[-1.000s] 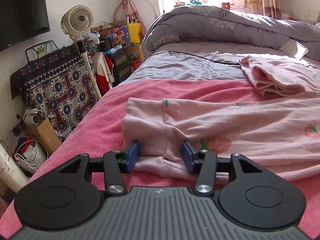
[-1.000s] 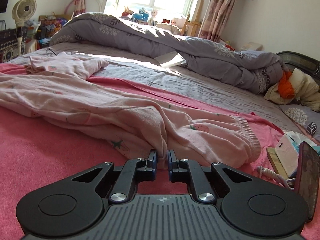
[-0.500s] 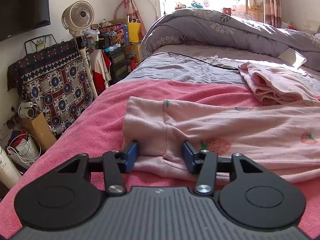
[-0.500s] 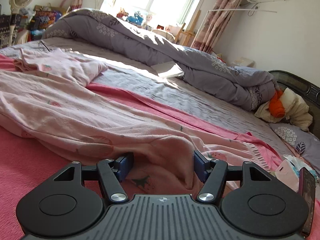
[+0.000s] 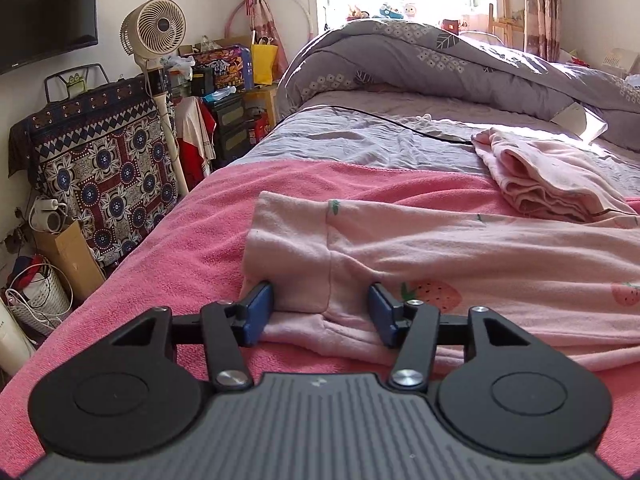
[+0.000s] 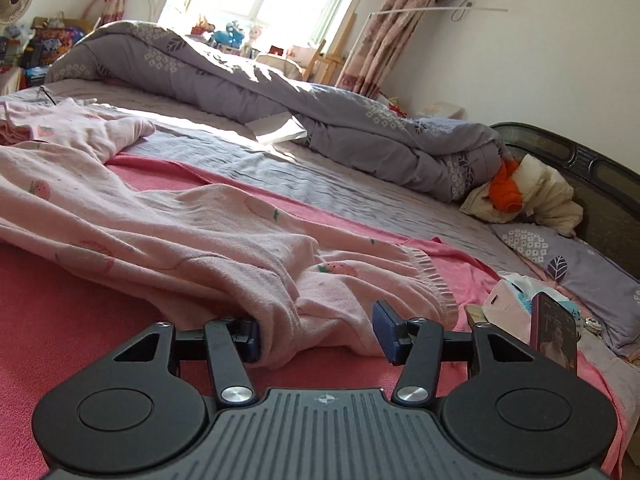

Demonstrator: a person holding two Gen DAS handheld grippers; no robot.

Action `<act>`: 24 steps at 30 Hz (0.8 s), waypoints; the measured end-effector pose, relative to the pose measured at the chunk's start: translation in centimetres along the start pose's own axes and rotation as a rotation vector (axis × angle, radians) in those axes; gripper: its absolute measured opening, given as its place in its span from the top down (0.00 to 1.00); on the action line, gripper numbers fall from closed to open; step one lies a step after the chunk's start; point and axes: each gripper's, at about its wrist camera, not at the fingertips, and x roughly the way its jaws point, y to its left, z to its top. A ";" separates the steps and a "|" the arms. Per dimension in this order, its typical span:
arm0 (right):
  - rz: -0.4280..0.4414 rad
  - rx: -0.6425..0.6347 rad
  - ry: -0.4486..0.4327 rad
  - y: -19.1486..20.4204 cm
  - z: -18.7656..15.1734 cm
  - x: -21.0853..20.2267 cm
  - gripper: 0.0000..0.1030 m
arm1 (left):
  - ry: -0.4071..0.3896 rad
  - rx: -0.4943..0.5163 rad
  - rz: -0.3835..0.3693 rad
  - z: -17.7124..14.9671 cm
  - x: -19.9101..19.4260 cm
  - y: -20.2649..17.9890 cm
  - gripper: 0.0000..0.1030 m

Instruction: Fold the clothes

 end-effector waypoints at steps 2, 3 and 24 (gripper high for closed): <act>0.027 0.055 0.010 -0.8 0.2 -0.5 0.47 | 0.000 -0.001 0.000 0.0 0.0 0.0 0.43; 0.038 0.087 0.014 -1.4 0.4 -0.7 0.46 | 0.001 -0.001 -0.001 0.0 0.0 0.0 0.43; 0.539 0.508 0.165 -12.0 -3.1 -0.3 0.23 | 0.005 0.008 0.006 0.0 0.2 -0.2 0.42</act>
